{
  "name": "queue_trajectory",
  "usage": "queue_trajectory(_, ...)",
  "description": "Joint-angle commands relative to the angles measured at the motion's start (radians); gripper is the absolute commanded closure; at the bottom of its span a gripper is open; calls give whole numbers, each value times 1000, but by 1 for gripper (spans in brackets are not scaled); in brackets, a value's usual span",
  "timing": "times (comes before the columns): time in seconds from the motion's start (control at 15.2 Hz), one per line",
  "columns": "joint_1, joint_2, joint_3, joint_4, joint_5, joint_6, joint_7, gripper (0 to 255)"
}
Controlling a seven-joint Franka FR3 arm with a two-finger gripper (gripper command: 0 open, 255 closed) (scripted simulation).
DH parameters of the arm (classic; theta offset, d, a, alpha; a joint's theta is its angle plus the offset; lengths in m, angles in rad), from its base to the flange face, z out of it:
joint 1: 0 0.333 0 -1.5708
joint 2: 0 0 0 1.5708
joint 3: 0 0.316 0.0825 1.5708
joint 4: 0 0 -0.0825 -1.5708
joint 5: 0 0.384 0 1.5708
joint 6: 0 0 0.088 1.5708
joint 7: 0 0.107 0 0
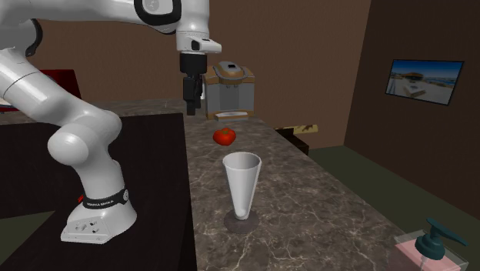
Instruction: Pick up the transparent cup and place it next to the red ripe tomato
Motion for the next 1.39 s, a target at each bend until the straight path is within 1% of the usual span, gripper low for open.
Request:
queue_trajectory(0.0, 0, 0, 0, 0, 0, 0, 0, 0)
queue_trajectory(0.46, -40, 199, 24, -12, -79, 251, 52, 0)
queue_trajectory(0.86, -83, 400, 42, 36, -170, 435, 121, 0)
queue_trajectory(0.92, -86, 415, 43, 42, -178, 446, 127, 0)
queue_trajectory(1.32, -94, 448, 35, -10, -192, 531, 134, 0)
